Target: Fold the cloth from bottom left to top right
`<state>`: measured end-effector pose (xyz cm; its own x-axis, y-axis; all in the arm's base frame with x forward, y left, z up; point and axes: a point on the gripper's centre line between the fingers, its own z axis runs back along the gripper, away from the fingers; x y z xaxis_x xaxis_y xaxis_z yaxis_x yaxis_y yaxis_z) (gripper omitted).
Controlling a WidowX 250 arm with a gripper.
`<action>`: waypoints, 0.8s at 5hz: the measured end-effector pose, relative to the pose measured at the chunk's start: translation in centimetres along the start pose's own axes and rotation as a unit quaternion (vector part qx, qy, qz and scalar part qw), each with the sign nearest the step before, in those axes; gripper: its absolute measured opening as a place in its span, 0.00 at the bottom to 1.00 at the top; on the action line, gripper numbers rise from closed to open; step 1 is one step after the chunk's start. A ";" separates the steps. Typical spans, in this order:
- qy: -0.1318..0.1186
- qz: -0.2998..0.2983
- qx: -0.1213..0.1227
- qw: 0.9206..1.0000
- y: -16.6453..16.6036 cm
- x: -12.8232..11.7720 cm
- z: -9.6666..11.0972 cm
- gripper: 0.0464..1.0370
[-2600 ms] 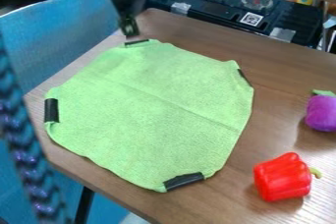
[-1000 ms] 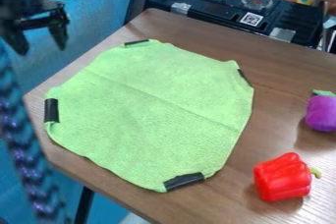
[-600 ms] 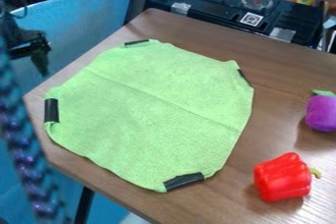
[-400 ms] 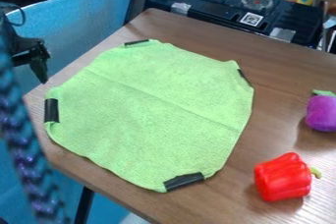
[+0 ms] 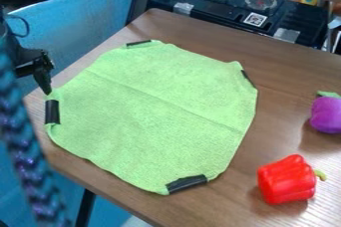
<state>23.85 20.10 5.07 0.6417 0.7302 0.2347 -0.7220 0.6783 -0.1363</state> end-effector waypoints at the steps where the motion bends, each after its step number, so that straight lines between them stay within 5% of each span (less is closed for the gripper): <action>1: 0.020 -0.014 0.005 1.000 -0.7 -0.8 -0.7 0.96; 4: 0.013 -0.042 0.003 0.999 -2.9 -2.3 -2.4 0.94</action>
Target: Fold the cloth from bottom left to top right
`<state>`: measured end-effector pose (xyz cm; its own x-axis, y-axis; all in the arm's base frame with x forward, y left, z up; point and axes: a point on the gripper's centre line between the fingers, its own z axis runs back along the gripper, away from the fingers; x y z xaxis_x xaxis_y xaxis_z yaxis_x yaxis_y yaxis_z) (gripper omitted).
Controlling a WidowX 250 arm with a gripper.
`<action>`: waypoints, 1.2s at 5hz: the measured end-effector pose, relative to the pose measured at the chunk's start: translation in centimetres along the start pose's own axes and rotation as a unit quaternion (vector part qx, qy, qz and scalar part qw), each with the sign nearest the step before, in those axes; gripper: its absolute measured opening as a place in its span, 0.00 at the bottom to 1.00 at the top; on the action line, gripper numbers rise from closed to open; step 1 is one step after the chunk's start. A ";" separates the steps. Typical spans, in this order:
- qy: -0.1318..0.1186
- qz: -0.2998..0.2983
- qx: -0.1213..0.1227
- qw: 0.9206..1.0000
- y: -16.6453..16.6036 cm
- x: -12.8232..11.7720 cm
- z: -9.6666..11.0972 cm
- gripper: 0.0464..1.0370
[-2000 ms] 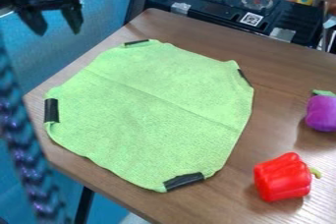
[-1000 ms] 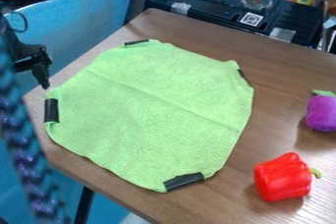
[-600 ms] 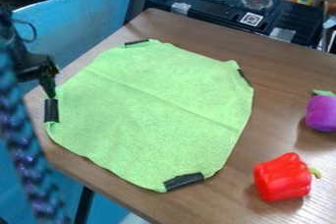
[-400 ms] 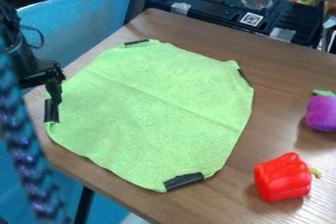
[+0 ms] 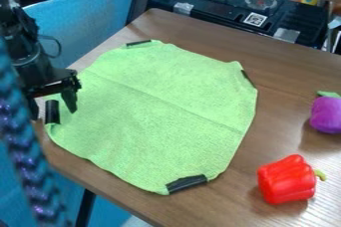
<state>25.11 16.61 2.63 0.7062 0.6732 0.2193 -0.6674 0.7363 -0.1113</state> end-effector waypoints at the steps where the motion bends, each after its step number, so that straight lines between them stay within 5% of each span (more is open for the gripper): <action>1: -0.006 -0.005 0.007 1.000 -0.1 0.0 -0.5 0.66; 3: -0.011 -0.009 0.005 1.000 -0.3 0.1 -0.6 0.12; 4: 0.003 -0.005 -0.008 1.000 -0.7 -0.3 -0.5 0.03; 6: 0.020 0.013 -0.079 0.997 -6.6 1.0 4.0 0.02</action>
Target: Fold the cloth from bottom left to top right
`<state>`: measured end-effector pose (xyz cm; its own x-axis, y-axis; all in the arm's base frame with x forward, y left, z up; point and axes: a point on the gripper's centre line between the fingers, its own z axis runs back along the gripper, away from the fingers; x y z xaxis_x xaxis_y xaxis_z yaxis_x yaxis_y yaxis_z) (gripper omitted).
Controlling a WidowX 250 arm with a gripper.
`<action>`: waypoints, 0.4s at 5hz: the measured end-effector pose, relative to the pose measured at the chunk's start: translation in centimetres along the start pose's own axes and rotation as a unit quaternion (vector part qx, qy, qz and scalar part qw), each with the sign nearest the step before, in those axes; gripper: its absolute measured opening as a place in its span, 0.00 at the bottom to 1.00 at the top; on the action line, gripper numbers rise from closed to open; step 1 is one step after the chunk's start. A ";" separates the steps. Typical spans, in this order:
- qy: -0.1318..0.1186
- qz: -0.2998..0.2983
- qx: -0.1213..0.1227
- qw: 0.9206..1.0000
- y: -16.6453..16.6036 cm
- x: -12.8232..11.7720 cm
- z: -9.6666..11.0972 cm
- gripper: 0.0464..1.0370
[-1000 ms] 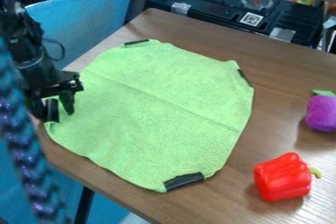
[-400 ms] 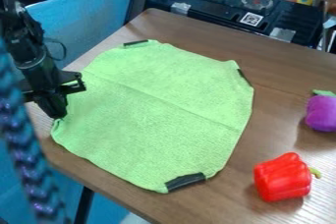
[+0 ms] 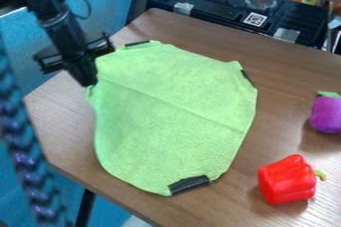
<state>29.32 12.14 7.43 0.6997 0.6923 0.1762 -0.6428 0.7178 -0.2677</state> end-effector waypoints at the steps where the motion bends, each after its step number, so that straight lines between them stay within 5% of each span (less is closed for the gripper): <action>1: -0.022 0.011 -0.008 1.000 -4.2 1.3 1.1 0.02; 2: -0.014 0.025 0.006 1.000 -7.1 1.7 -0.3 0.02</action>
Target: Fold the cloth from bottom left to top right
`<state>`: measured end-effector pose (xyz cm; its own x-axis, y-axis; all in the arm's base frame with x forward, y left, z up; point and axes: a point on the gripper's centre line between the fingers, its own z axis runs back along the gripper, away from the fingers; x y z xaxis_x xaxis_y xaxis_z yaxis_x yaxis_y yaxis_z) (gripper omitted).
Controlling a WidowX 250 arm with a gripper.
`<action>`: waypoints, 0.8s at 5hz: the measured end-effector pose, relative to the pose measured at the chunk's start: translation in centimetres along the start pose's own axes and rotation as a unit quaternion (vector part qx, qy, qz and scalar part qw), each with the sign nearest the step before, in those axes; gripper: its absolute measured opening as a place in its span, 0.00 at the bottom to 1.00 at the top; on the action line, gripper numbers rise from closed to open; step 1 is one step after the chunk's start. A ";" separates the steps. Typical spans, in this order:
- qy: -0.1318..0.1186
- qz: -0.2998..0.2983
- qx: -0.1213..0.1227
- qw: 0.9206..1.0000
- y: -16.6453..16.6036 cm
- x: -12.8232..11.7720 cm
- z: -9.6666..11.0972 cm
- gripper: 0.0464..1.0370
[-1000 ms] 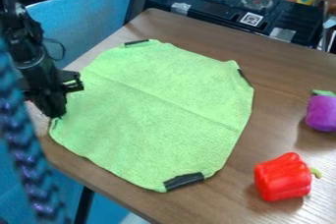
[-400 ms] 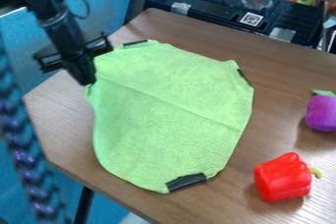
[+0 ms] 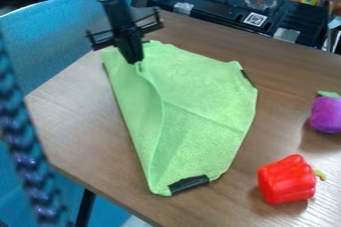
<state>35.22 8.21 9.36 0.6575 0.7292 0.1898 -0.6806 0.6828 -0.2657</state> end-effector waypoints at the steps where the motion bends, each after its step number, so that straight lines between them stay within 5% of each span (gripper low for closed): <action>1: -0.002 0.003 0.014 1.000 -3.6 -0.1 -2.0 0.02; 4: -0.008 0.007 0.010 1.000 -11.2 -0.9 -4.7 0.02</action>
<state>43.80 -0.32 7.77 0.6425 0.7394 0.2009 -0.6964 0.6729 -0.2494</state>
